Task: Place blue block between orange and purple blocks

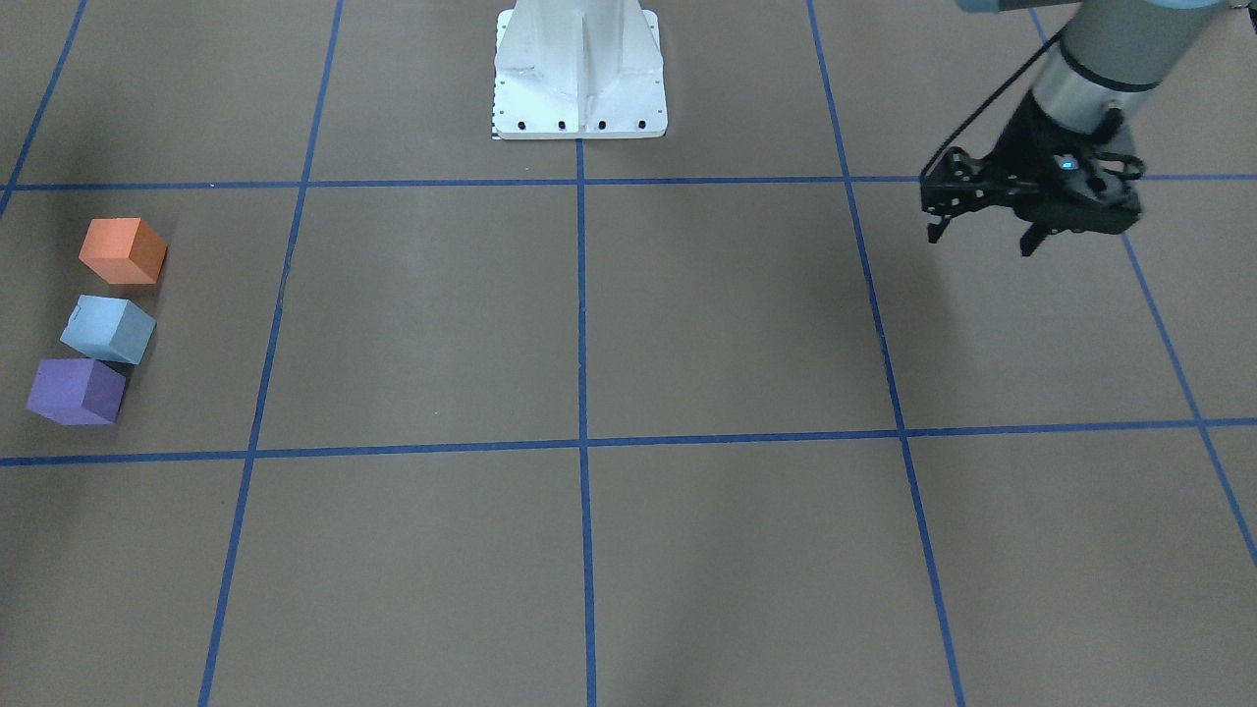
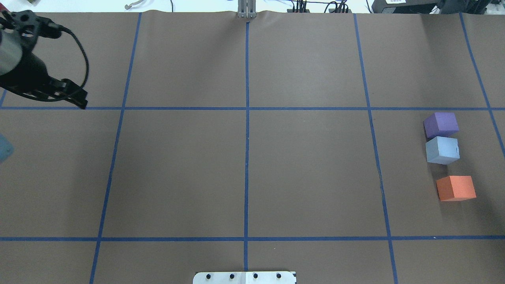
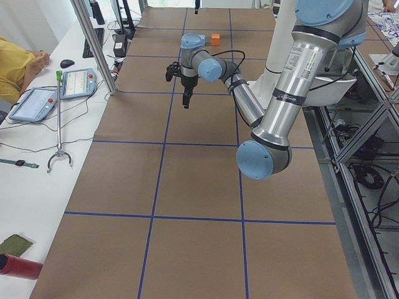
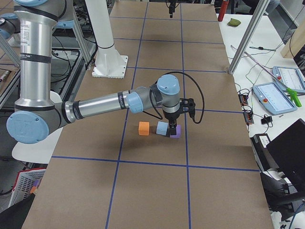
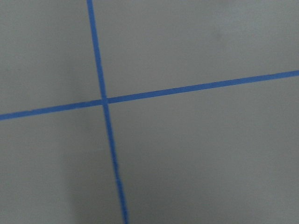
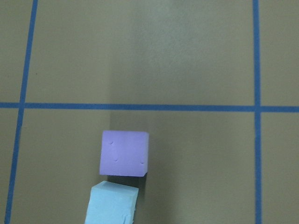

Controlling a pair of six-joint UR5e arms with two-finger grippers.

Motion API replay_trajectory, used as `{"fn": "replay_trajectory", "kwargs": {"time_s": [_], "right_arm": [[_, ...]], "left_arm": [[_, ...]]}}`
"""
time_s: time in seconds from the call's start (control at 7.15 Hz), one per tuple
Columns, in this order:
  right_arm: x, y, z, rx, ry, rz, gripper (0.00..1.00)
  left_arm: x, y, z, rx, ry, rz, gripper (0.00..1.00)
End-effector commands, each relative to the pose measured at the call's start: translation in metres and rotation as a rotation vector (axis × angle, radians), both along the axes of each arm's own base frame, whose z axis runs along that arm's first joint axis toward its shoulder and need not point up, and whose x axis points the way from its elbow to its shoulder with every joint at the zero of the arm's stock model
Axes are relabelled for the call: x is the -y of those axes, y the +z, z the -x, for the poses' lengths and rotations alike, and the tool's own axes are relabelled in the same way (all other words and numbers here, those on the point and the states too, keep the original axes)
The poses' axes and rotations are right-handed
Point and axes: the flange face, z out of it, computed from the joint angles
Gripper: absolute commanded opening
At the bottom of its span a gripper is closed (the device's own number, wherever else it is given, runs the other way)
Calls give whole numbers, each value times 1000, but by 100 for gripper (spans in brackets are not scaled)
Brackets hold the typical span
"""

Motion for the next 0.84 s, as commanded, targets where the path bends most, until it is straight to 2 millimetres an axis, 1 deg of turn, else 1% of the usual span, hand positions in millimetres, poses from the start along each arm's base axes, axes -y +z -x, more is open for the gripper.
{"fn": "replay_trajectory", "kwargs": {"time_s": [0.0,0.14,0.28,0.42,0.56,0.7], "right_arm": [[8,-12,-48,-33,-37,-17,100],[6,-11,-50,-34,-38,-19,100],[8,-11,-50,-34,-38,-17,100],[7,-6,-50,-34,-38,-8,100],[5,-6,-50,-32,-39,-8,100],[6,-4,-49,-29,-39,-4,100]], "left_arm": [[30,86,117,-12,75,-47,100],[42,136,165,1,104,-62,100],[55,196,225,22,123,-85,100],[60,232,245,28,128,-103,100],[60,252,257,28,108,-93,100],[58,262,259,27,105,-78,99]]}}
